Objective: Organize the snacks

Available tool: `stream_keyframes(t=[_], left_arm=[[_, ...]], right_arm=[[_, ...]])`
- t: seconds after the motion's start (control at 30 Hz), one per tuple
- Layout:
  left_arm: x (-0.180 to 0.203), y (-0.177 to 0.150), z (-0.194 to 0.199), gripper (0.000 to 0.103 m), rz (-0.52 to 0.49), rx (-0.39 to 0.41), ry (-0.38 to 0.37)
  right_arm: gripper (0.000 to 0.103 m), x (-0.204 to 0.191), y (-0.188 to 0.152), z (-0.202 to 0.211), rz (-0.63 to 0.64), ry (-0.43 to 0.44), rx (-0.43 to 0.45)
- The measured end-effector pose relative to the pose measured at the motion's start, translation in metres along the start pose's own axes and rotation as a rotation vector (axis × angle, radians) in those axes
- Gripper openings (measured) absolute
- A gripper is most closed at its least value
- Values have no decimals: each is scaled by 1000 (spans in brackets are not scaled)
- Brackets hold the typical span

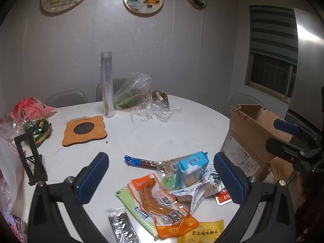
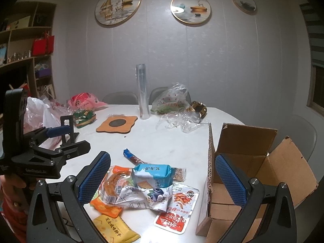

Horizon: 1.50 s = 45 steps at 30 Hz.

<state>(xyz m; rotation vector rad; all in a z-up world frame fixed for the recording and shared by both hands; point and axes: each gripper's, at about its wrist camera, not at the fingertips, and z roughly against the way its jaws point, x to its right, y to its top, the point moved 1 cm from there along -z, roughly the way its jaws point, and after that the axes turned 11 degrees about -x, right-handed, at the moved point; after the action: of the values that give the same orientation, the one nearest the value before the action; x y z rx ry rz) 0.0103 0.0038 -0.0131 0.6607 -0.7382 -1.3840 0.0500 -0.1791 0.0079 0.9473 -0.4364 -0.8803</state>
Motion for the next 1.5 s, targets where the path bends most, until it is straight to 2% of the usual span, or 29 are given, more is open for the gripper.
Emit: stream_keyframes(t=[0.13, 0.4, 0.57, 0.6, 0.67, 0.8, 0.87, 1.0, 1.1, 1.27, 1.4, 1.5], left_arm=[[0, -2, 1, 102, -1, -1, -7], [-16, -8, 15, 102, -14, 24, 62], [-39, -21, 26, 102, -14, 24, 63], [-44, -24, 26, 102, -7, 17, 59], [-55, -37, 26, 102, 11, -8, 62], [-67, -63, 20, 102, 47, -67, 50], [-71, -80, 14, 102, 67, -104, 50], [-67, -108, 1, 100, 83, -165, 35], [-64, -124, -11, 90, 106, -214, 26], [-54, -144, -35, 66, 134, -283, 15], [-51, -149, -43, 63, 137, -298, 25], [-49, -151, -45, 52, 108, -301, 57]], right_arm=[[103, -5, -3, 0, 11, -21, 8], [103, -23, 3, 4, 43, -48, 14], [103, -49, 5, 13, 149, -2, 53], [100, -57, 2, 14, 188, 7, 58], [83, -69, -6, 13, 233, 34, 45], [72, -81, -29, 0, 256, 171, -30], [62, -84, -43, -11, 256, 230, -84], [59, -86, -72, -31, 259, 310, -179], [59, -85, -94, -43, 267, 353, -245], [61, -79, -118, -64, 293, 369, -318], [74, -74, -126, -78, 318, 375, -337], [75, -71, -126, -89, 327, 391, -351]])
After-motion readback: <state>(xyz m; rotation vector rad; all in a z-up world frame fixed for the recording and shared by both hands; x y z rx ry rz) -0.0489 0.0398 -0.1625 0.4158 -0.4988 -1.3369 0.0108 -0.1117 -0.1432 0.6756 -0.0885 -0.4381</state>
